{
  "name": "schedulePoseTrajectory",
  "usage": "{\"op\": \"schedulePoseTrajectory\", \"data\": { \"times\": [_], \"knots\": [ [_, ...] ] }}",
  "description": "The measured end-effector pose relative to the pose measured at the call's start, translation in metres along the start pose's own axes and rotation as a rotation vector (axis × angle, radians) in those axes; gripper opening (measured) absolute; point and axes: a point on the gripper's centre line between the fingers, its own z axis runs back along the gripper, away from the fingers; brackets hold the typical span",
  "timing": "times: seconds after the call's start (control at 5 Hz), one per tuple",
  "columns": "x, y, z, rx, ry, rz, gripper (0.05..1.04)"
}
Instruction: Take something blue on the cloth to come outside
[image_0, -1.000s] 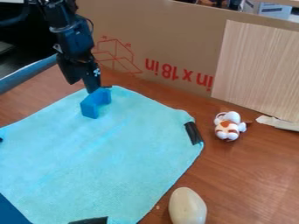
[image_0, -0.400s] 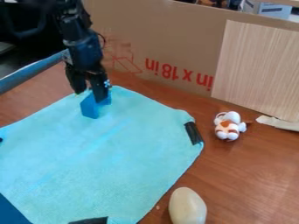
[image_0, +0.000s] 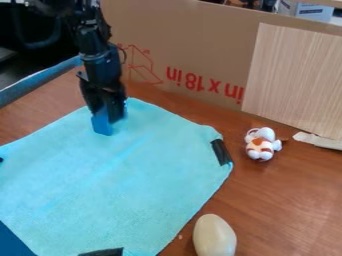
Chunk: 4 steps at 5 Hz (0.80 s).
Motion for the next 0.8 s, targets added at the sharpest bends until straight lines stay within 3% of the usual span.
{"op": "schedulePoseTrajectory", "data": {
  "times": [0.2,0.4,0.8],
  "knots": [
    [0.003,0.000,0.004,-0.005,-0.003,-0.015,0.374],
    [0.005,-0.001,0.008,-0.021,-0.008,-0.014,0.198],
    [0.012,0.022,0.027,-0.044,-0.047,0.053,0.186]
  ]
}}
